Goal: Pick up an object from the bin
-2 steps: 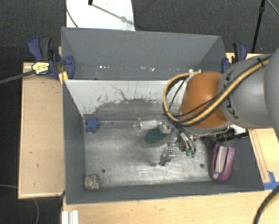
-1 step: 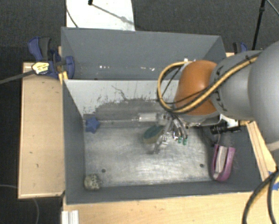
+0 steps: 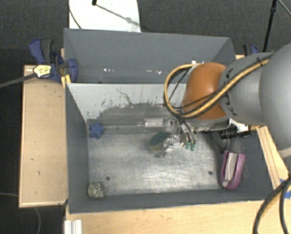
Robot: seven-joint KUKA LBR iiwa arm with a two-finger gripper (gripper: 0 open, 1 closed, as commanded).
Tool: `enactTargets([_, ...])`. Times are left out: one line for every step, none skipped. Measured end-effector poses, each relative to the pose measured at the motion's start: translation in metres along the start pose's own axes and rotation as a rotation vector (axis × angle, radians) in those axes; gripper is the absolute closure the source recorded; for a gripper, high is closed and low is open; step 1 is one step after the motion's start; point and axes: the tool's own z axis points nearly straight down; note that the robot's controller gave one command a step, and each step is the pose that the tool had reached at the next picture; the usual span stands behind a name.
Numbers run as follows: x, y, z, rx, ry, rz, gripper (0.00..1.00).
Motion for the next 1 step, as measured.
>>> enactTargets([-0.0123,0.004,-0.1347,0.007,0.006,0.0,1.0])
